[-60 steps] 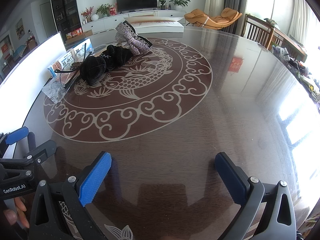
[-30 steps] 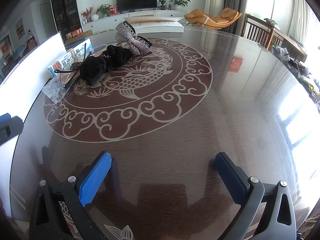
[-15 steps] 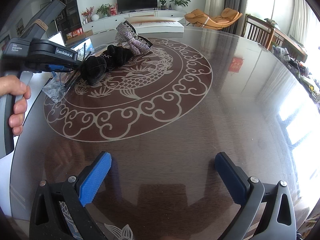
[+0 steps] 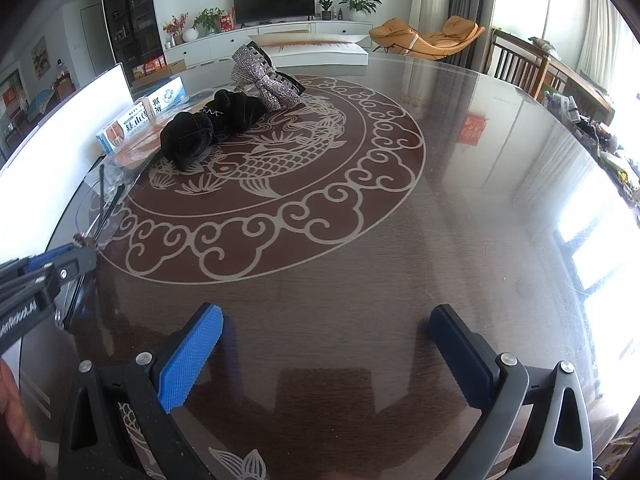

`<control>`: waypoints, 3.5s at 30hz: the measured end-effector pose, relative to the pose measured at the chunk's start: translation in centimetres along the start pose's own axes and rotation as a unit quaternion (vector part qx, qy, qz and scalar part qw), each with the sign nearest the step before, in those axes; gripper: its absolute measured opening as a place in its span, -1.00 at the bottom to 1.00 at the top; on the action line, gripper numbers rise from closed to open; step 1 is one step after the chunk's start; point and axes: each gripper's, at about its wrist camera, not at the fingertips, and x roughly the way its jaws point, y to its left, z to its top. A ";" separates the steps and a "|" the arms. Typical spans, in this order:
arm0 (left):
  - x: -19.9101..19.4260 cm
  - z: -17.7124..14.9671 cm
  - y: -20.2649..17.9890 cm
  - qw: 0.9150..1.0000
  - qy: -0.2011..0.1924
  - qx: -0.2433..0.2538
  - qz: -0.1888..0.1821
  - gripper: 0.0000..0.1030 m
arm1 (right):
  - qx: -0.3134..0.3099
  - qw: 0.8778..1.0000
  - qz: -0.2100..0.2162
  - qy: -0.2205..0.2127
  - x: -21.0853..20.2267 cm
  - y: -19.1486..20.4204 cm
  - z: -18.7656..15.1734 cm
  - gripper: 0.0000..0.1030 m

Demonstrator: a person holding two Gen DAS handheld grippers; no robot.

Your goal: Organize objects

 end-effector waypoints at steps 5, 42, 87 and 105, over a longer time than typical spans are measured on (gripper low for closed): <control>0.4 -0.1 -0.6 0.999 -0.007 0.035 0.027 0.14 | 0.000 1.000 0.000 0.000 0.0 0.0 0.0 1.00; 1.8 0.2 0.2 1.000 -0.004 0.014 0.016 1.00 | -0.001 1.000 0.000 0.000 0.1 0.0 -0.1 1.00; 2.0 0.2 0.2 1.000 -0.004 0.014 0.016 1.00 | -0.001 1.000 0.000 0.000 0.2 0.0 -0.1 1.00; 2.0 0.2 0.3 1.000 -0.004 0.014 0.016 1.00 | -0.001 1.000 0.000 0.000 0.2 0.0 -0.1 1.00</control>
